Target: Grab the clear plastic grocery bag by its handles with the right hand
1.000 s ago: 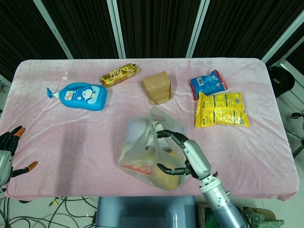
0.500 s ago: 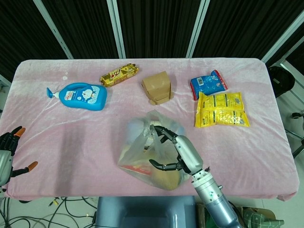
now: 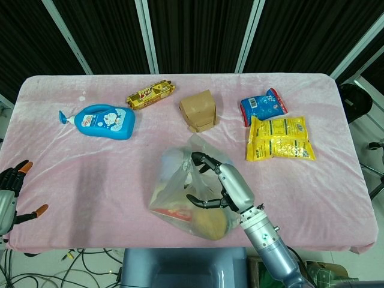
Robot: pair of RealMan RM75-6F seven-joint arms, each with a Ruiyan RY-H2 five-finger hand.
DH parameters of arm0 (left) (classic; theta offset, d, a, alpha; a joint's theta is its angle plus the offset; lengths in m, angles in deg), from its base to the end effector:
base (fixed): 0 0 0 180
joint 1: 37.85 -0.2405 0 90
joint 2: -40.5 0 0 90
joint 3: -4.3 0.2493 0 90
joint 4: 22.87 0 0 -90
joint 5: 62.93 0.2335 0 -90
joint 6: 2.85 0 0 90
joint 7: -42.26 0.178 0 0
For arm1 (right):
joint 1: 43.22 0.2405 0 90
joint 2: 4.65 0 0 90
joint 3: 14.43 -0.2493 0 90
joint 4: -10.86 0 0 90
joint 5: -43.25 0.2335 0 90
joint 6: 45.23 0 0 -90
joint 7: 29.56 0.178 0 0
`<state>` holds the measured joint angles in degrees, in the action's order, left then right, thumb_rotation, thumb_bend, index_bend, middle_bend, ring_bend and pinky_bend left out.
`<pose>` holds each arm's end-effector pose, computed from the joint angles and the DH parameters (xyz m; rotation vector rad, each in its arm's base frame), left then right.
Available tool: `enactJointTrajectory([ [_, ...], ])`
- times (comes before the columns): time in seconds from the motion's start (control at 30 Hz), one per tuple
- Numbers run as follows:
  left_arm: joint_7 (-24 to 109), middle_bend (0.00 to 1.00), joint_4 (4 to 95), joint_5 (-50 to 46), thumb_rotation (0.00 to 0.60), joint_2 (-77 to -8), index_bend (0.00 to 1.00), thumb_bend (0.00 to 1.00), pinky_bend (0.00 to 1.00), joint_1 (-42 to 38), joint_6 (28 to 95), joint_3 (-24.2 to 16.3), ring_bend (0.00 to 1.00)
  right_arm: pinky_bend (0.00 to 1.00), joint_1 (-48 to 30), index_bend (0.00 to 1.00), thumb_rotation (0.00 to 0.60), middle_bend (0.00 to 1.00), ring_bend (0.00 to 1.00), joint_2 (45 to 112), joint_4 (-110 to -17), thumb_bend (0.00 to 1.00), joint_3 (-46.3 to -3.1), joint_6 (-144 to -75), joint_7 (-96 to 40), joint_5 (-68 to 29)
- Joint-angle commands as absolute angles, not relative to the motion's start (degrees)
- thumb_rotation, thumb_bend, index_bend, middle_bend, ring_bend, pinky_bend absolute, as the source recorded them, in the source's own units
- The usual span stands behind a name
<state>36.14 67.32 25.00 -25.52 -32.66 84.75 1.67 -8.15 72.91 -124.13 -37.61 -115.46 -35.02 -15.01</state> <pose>-0.3090 0.2174 0.1316 -1.3591 -0.9348 -1.0322 0.0193 -0.2763 0.0753 1.4524 -1.6519 1.7355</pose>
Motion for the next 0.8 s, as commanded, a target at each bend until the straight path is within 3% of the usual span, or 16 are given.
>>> enactJointTrajectory([
  [0.03, 36.18, 0.04, 67.36, 25.03, 0.6, -25.52, 0.05, 0.0, 0.09, -32.66, 84.76, 1.67, 0.08, 0.34, -7.85, 0.23, 0.6, 0.26, 0.26, 73.16, -124.13, 0.19, -37.76, -116.44, -35.9, -15.23],
  [0.8, 36.11, 0.04, 67.94, 25.23, 0.6, -25.32, 0.05, 0.0, 0.09, -32.82, 84.75, 1.91, 0.08, 0.3, -9.18, 0.23, 0.6, 0.26, 0.27, 71.73, -124.13, 0.19, -34.76, -118.78, -36.91, -20.47],
])
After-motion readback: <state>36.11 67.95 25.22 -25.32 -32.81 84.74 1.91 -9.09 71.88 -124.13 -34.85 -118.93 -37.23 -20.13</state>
